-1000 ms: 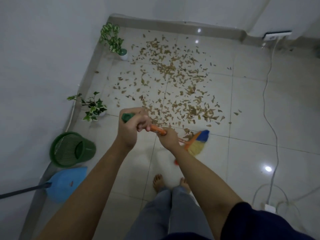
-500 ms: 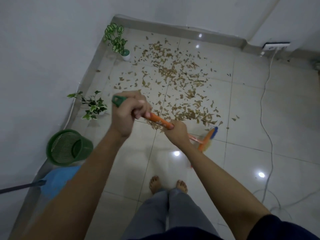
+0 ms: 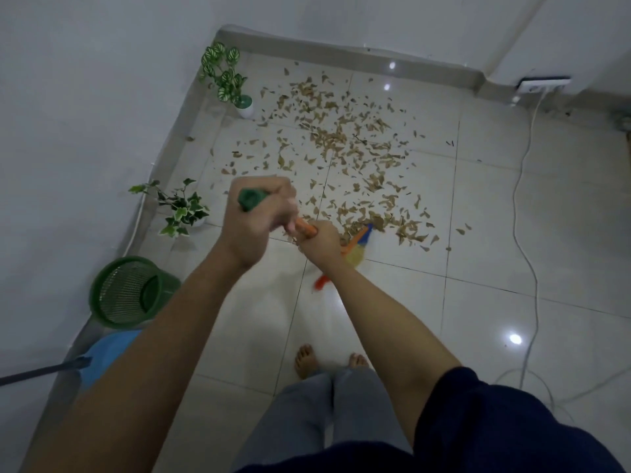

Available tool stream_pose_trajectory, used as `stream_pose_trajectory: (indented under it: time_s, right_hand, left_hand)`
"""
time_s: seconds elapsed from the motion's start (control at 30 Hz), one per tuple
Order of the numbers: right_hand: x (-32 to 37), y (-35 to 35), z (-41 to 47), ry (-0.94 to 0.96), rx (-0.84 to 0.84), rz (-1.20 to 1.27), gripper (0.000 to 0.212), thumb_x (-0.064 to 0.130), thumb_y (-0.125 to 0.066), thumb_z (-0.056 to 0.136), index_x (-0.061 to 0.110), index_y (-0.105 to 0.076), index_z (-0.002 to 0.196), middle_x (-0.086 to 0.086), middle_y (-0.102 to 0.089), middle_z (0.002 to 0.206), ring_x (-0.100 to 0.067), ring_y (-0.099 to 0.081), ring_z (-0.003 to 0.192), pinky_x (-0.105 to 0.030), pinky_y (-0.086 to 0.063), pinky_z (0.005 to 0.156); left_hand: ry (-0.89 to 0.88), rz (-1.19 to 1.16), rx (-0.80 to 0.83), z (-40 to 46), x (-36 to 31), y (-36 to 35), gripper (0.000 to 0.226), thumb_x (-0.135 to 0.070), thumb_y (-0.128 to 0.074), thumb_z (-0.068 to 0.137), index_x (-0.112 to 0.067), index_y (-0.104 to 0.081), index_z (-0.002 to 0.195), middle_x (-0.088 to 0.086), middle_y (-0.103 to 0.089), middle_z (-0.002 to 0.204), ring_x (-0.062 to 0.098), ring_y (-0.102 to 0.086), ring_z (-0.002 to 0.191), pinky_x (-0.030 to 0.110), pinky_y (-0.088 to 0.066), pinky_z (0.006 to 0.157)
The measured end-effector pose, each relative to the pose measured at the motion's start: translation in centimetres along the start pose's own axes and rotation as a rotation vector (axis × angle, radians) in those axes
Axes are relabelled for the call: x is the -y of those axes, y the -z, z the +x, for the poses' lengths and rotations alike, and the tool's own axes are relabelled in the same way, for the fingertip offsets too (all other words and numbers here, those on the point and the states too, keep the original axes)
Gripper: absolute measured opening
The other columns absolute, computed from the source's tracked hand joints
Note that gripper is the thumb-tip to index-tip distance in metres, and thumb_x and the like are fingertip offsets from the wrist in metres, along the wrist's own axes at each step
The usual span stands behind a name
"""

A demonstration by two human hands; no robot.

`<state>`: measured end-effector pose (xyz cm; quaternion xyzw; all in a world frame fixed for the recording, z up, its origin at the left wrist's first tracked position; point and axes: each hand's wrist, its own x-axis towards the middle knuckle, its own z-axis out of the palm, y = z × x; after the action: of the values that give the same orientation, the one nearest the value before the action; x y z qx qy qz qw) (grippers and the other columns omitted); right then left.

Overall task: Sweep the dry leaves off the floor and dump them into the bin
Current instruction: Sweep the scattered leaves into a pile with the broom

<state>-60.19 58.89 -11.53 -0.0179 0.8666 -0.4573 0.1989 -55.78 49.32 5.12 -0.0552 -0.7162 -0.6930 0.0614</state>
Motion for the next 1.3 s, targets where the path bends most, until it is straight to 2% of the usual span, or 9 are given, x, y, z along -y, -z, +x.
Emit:
stream_pose_trajectory:
  time_s: [0.23,0.43,0.57,0.73,0.83,0.93,1.0,1.2,1.3]
  right_hand:
    - [-0.1,6.9,0.4,0.036,-0.096,-0.118,0.04,0.009,-0.054,0.079,0.018,-0.033,0.046,-0.001,-0.038,0.045,-0.017,-0.038,0.045,-0.025,-0.031,0.049]
    - [-9.1,17.5,1.1,-0.149,-0.076,-0.27,0.043,0.011,-0.057,0.082,0.017,-0.034,0.046,0.002,-0.038,0.045,-0.009,-0.033,0.043,-0.023,-0.026,0.044]
    - [-15.5,23.1,3.1,-0.27,0.009,-0.377,0.025,0.013,-0.057,0.084,0.004,-0.054,0.061,-0.006,-0.052,0.056,-0.025,-0.05,0.061,-0.026,-0.029,0.055]
    - [-20.6,27.6,6.1,-0.313,0.049,-0.438,0.042,0.009,-0.053,0.086,0.024,-0.032,0.053,0.009,-0.035,0.057,-0.02,-0.044,0.074,-0.026,-0.028,0.061]
    - [-21.6,28.0,8.2,-0.321,0.1,-0.457,0.04,0.012,-0.053,0.088,0.023,-0.034,0.054,0.007,-0.037,0.059,-0.021,-0.046,0.075,-0.026,-0.03,0.061]
    - [-21.5,26.6,9.9,-0.313,0.172,-0.445,0.025,0.015,-0.053,0.089,0.01,-0.053,0.065,-0.011,-0.06,0.077,-0.031,-0.056,0.083,-0.032,-0.04,0.065]
    - [-20.8,25.1,10.7,-0.284,0.211,-0.44,0.032,0.016,-0.052,0.09,0.014,-0.043,0.059,-0.018,-0.059,0.083,-0.031,-0.055,0.081,-0.031,-0.036,0.059]
    - [-14.2,19.3,12.6,-0.118,0.297,-0.378,0.044,0.015,-0.049,0.091,0.021,-0.028,0.052,0.003,-0.036,0.057,-0.019,-0.044,0.073,-0.027,-0.027,0.057]
    - [-9.8,17.4,13.1,0.009,0.367,-0.348,0.044,0.013,-0.048,0.091,0.02,-0.029,0.053,0.005,-0.032,0.056,-0.019,-0.043,0.071,-0.028,-0.024,0.052]
  left_hand:
    - [0.042,-0.262,-0.047,4.6,-0.3,-0.3,0.029,-0.018,-0.048,0.069,-0.026,-0.04,0.042,-0.011,-0.035,0.038,0.015,-0.042,0.04,0.027,-0.036,0.055]
    - [0.155,-0.27,0.064,6.5,5.1,-11.0,0.028,-0.022,-0.051,0.073,-0.025,-0.053,0.045,-0.009,-0.049,0.046,0.017,-0.059,0.058,0.029,-0.049,0.069]
    - [0.24,-0.196,0.141,7.9,8.6,-18.7,0.027,-0.02,-0.052,0.078,-0.008,-0.052,0.055,-0.009,-0.055,0.054,0.017,-0.067,0.075,0.027,-0.049,0.075]
    - [0.343,-0.159,0.134,10.0,11.3,-25.5,0.025,-0.008,-0.051,0.08,-0.001,-0.05,0.056,-0.009,-0.056,0.057,0.014,-0.067,0.083,0.015,-0.045,0.074]
    - [0.341,-0.167,0.034,11.2,12.3,-26.2,0.025,-0.023,-0.052,0.076,-0.022,-0.055,0.052,-0.012,-0.059,0.058,0.02,-0.065,0.082,0.025,-0.048,0.078]
    - [0.374,-0.153,-0.07,11.7,13.0,-25.1,0.025,-0.026,-0.051,0.071,-0.025,-0.049,0.047,-0.011,-0.054,0.052,0.024,-0.063,0.075,0.038,-0.048,0.08]
    - [0.372,-0.15,-0.139,11.8,13.1,-23.9,0.026,-0.024,-0.051,0.069,-0.026,-0.048,0.044,-0.008,-0.048,0.048,0.024,-0.061,0.068,0.042,-0.047,0.078]
    - [0.262,-0.159,-0.343,12.9,10.4,-18.5,0.041,0.001,-0.042,0.07,-0.025,-0.045,0.038,-0.01,-0.041,0.04,0.014,-0.05,0.045,0.025,-0.044,0.058]
    - [0.147,-0.085,-0.356,13.4,7.9,-15.7,0.035,-0.01,-0.046,0.07,-0.026,-0.047,0.039,-0.013,-0.038,0.04,0.012,-0.044,0.04,0.024,-0.041,0.053]
